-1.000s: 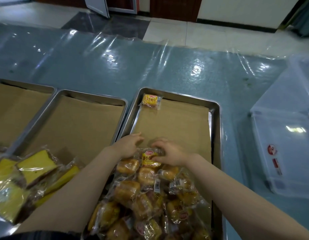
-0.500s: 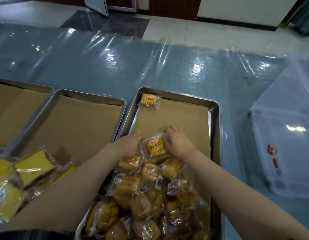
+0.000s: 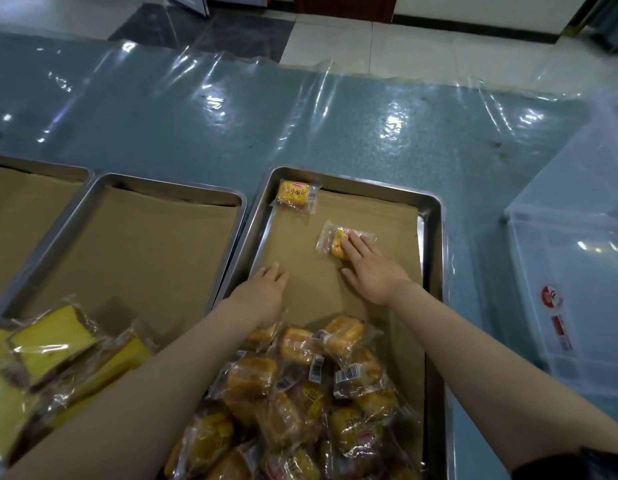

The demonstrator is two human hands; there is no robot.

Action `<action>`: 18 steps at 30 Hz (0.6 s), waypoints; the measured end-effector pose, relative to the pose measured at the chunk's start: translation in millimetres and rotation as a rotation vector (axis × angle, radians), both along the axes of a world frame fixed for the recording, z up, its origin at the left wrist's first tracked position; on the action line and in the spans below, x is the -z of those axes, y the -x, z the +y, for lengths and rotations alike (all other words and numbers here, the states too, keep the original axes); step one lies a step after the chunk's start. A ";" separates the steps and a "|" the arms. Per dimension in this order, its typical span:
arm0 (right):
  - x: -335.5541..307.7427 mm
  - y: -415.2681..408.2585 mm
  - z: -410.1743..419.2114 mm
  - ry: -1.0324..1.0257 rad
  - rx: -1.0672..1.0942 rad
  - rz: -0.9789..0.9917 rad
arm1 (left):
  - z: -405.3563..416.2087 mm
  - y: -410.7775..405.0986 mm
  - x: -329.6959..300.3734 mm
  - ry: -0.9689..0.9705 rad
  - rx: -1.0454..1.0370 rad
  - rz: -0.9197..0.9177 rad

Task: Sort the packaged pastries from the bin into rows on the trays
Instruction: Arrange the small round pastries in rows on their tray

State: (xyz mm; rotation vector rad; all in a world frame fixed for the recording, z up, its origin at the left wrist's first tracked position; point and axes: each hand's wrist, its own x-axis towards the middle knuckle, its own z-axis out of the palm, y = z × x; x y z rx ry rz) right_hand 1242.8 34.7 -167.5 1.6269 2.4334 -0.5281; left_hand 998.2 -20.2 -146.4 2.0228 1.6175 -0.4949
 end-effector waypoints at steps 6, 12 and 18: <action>2.2 10.8 41.3 -0.066 0.035 -0.084 | 4.9 0.1 2.7 0.006 0.029 0.046; 3.8 29.9 80.1 -0.091 0.022 -0.128 | 8.9 0.9 5.1 0.041 0.032 0.056; -1.8 27.2 81.9 -0.123 0.019 -0.085 | 9.3 0.2 9.2 0.049 0.027 0.067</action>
